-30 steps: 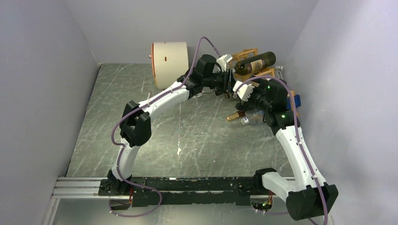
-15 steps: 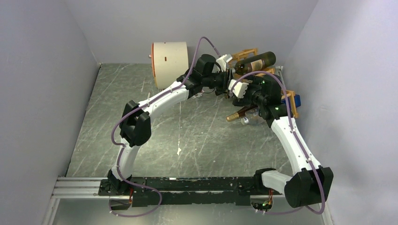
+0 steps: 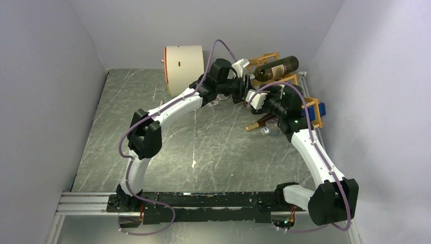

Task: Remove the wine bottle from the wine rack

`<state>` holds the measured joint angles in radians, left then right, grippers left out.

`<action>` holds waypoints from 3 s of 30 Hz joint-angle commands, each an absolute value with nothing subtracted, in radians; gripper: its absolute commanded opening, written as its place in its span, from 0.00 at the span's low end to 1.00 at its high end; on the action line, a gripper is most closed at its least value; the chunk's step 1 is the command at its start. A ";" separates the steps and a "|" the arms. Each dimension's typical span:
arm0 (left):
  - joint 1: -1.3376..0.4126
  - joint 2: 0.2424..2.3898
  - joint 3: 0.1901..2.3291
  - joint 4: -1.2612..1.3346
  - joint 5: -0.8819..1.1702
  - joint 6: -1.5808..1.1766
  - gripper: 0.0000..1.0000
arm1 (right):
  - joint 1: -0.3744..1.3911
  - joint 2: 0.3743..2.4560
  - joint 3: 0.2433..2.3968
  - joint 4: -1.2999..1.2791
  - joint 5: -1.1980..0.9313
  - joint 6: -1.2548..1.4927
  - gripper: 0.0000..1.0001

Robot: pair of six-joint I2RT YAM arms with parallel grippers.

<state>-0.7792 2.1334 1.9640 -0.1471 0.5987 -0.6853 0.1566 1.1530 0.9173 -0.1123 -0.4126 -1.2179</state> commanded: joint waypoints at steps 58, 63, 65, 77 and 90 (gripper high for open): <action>-0.468 1.301 1.172 -0.179 0.447 -0.521 0.98 | 0.152 1.024 0.964 0.393 -0.139 -0.607 0.00; -0.468 1.297 1.164 -0.181 0.443 -0.519 0.98 | 0.153 1.037 1.049 0.321 -0.061 -0.575 0.00; -0.468 1.295 1.161 -0.181 0.435 -0.518 0.98 | 0.153 1.043 1.070 0.311 -0.037 -0.552 0.00; -0.468 1.291 1.159 -0.188 0.433 -0.515 0.98 | 0.153 1.148 1.262 0.243 0.074 -0.506 0.00; -0.467 1.272 1.144 -0.196 0.428 -0.511 0.98 | 0.153 1.184 1.394 0.152 0.090 -0.441 0.00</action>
<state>-0.4747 1.2949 1.1522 -0.2001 0.4438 -0.5152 0.1482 1.2182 1.2789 0.0193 0.0834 -0.4313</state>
